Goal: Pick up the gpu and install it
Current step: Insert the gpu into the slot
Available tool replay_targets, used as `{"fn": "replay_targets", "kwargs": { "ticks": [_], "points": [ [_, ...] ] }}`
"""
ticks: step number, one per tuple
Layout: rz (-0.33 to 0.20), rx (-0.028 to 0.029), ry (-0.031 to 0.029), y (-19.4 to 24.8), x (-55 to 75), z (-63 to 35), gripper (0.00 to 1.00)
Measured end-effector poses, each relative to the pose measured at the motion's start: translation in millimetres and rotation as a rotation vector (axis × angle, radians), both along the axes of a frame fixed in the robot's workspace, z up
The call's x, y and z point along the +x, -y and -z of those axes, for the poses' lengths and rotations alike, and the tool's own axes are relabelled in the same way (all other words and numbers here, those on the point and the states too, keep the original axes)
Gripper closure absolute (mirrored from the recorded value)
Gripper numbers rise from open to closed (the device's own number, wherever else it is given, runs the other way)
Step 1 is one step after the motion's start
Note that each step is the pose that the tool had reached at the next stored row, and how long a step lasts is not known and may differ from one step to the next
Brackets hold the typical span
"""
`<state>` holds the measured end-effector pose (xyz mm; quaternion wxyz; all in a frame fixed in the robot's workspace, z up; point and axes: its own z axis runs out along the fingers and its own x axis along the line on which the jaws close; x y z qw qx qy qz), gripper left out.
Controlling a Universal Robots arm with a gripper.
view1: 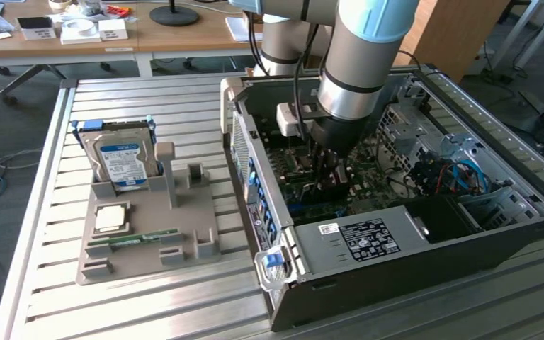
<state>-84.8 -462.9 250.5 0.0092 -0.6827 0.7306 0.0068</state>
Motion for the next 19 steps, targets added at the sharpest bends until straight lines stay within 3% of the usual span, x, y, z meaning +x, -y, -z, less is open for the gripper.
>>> {"fn": "replay_targets", "kwargs": {
  "ticks": [19],
  "points": [
    [0.000, 0.0000, 0.0005, 0.0, -2.6, 2.1, 0.73]
  ]
}}
